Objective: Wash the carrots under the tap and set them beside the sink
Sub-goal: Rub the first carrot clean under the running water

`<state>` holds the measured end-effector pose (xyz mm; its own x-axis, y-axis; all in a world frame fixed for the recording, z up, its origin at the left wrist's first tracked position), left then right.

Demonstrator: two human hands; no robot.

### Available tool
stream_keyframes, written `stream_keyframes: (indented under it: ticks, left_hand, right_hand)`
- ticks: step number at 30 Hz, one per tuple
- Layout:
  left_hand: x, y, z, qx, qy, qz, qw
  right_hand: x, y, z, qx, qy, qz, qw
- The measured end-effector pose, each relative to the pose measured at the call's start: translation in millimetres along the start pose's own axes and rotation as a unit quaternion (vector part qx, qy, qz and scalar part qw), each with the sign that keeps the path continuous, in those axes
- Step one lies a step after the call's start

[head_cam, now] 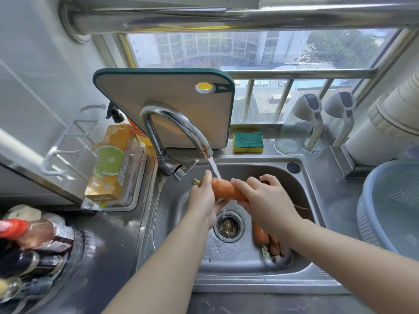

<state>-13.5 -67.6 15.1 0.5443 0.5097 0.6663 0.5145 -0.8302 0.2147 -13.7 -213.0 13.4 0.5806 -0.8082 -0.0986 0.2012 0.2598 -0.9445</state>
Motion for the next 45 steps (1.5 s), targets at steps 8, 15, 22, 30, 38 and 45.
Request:
stream_keyframes:
  ticks: [8, 15, 22, 30, 38, 45]
  left_hand:
    - [6, -12, -5, -0.169, -0.055, -0.094, 0.98]
    - [5, 3, -4, -0.119, 0.002, -0.135, 0.984]
    - [10, 12, 12, 0.016, -0.073, -0.117, 0.99]
    - [21, -5, 8, -0.097, -0.108, -0.168, 0.975]
    - [7, 1, 4, -0.015, -0.027, -0.159, 0.987]
    - [2, 13, 7, -0.075, -0.005, -0.144, 0.987]
  right_hand:
    - [13, -20, 13, -0.259, 0.144, 0.203, 0.933]
    - [3, -13, 10, -0.28, 0.147, 0.199, 0.928]
    - [3, -3, 6, -0.029, 0.009, -0.073, 0.997]
    - [-5, -5, 22, -0.03, 0.022, -0.068, 0.997]
    - [-3, -7, 38, -0.316, 0.1, 0.188, 0.925]
    - [0, -2, 26, -0.255, 0.171, 0.163, 0.938]
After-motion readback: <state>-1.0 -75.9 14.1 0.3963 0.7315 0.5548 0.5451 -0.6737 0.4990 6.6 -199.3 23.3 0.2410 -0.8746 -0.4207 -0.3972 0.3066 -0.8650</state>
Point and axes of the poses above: each hand's wrist, its own z-axis towards the middle knuckle, its own y-axis out of the palm, x = y × z, the point moved 1 cm from there along z, towards the middle knuckle, and after that the axes turned 4 degrees about z, right-handed, at the moved point
